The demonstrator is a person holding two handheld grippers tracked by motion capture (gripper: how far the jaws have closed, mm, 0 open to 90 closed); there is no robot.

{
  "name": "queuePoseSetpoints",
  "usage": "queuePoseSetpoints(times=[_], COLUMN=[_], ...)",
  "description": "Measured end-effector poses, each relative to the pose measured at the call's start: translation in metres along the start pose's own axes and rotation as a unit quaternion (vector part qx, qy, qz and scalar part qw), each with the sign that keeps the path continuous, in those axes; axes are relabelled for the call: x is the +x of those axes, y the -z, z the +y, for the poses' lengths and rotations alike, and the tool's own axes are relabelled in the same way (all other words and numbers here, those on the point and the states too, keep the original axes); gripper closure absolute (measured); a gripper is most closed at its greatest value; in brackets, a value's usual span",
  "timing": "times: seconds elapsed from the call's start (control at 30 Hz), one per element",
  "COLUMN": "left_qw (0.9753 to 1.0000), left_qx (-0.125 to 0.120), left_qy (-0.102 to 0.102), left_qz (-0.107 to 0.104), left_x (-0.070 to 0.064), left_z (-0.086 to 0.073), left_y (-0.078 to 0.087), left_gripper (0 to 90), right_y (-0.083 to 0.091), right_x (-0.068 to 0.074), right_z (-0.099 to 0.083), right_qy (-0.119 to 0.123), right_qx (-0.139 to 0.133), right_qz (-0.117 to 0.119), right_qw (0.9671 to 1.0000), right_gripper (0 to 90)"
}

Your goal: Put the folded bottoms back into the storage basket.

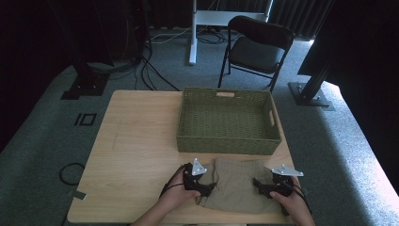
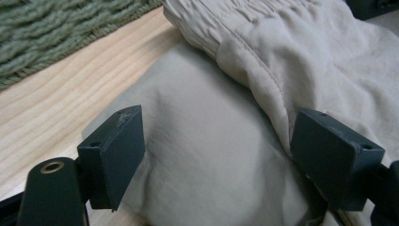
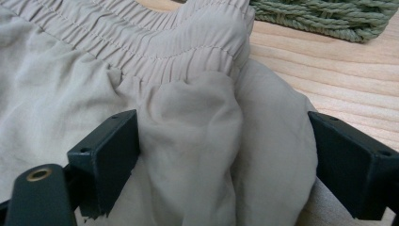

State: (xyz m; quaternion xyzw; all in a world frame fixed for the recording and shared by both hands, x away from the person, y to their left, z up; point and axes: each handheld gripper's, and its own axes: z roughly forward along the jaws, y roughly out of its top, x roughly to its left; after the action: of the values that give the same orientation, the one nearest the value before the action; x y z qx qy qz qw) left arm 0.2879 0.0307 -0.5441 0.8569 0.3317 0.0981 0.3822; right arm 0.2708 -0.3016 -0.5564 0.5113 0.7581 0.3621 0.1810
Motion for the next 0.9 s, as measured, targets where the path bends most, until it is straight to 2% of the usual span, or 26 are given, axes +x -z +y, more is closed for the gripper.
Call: queuePoseSetpoints(times=[0.17,0.27,0.43,0.5,0.7,0.83,0.87,0.9], left_qw=[1.0,0.9997,0.9996,0.9993,0.999,0.9988,0.9988,0.9985], left_qx=[0.005,0.011,0.006,0.003,0.005,0.007,0.006,0.002], left_qy=[-0.007,-0.023,-0.028,-0.037,-0.044,-0.049,-0.049,-0.055], left_qz=[0.003,0.005,0.004,0.004,0.007,0.007,0.005,0.002], left_x=[-0.002,-0.005,-0.007,-0.009,-0.012,-0.014,-0.014,-0.015], left_z=[-0.001,-0.001,-0.001,-0.002,-0.001,0.001,0.001,0.001], left_y=[-0.004,-0.008,-0.011,-0.014,-0.016,-0.018,-0.018,-0.018], left_gripper=[18.2,16.3,15.1,14.3,12.4,12.4,12.6,21.1], right_y=[-0.001,-0.001,-0.002,-0.002,-0.001,0.001,0.002,0.003], right_x=[0.0,0.001,0.003,0.003,0.005,0.007,0.009,0.012], right_z=[0.0,-0.001,-0.002,-0.002,-0.002,-0.002,-0.001,0.001], right_qy=[0.001,0.009,0.016,0.018,0.019,0.023,0.025,0.031], right_qx=[0.001,0.001,-0.001,-0.002,-0.003,-0.004,-0.001,0.007], right_qz=[-0.004,-0.009,-0.015,-0.015,-0.013,-0.007,-0.002,0.005], right_qw=[1.0,0.9999,0.9998,0.9997,0.9997,0.9997,0.9997,0.9995], right_gripper=[11.8,11.7,12.0,12.2,14.5,25.8,31.7,42.6])
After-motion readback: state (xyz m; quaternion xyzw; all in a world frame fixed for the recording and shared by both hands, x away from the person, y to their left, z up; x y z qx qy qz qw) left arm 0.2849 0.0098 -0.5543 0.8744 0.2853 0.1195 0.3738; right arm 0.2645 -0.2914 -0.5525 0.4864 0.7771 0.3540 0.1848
